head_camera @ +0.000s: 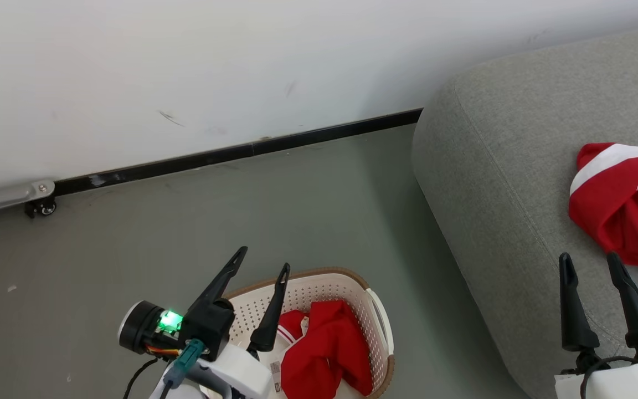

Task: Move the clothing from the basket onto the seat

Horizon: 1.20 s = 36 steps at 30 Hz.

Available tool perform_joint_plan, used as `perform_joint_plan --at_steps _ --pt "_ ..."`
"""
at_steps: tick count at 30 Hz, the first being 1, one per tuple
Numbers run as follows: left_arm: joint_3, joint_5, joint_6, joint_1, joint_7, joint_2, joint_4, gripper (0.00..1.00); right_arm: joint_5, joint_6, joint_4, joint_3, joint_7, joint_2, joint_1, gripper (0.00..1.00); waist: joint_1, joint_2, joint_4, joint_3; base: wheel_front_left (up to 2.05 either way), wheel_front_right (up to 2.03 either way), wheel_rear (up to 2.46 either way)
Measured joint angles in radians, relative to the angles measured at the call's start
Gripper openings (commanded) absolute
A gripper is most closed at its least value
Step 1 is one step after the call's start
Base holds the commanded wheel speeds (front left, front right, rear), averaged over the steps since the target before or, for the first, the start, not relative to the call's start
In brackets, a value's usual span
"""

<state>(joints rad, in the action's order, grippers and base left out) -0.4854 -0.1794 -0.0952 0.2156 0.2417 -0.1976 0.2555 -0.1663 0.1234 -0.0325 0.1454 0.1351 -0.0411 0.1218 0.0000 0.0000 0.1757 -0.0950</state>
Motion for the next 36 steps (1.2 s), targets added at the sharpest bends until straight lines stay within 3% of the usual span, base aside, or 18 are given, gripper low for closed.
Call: perform_joint_plan --at_steps 17,36 --pt "-0.069 0.044 0.053 0.108 -0.058 0.018 0.182 1.00 0.000 0.000 -0.055 0.013 0.023 0.003 -0.028 1.00 0.0000 0.0000 0.069 -0.125 0.00 0.00 0.00" --pt "-0.070 0.096 0.050 0.205 -0.075 0.003 0.355 1.00 -0.004 0.000 -0.082 -0.010 0.052 0.003 -0.149 1.00 0.0000 0.0000 0.133 -0.289 0.00 0.00 0.00"
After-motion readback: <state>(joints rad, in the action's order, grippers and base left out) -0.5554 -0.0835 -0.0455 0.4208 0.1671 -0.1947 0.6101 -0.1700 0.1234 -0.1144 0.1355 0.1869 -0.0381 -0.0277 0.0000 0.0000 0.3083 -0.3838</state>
